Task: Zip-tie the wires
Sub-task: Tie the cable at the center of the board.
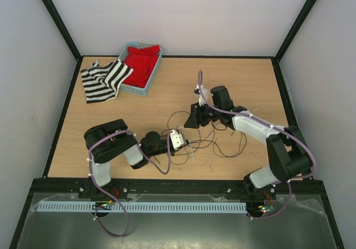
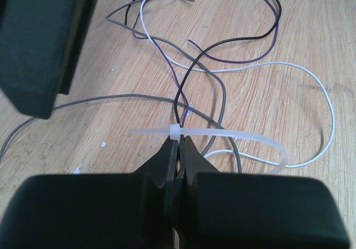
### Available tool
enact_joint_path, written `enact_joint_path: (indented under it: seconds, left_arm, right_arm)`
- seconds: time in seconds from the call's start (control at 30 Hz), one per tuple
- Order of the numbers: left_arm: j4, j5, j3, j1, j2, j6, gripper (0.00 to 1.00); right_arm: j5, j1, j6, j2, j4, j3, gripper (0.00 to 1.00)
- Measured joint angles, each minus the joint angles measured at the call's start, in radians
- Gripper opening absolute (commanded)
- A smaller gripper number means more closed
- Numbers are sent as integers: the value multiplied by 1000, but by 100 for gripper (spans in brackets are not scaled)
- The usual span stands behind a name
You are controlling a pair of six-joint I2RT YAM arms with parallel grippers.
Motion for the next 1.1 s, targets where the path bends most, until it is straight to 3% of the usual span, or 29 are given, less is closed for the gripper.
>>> enact_joint_path:
  seconds: [0.23,0.63,0.73,0.87,1.1]
  left_arm:
    - [0,0,0,0,0,-3,0]
    - [-3,0,0,0,0,-3,0]
    - [-4,0,0,0,0,-5,0]
    - [-8,-1,0,0,0,-6,0]
    - [-16,-1,0,3,0,-7,0]
  right_arm:
    - [-2,5,-3,-39,-8,-88,54]
    - [-11,47,21,-32,7,-136,40]
    - [-12,49,32,-29,17,-146,29]
    - [-25,52,44,-26,27,-153,3]
    - [-30,53,43,-7,22,-135,0]
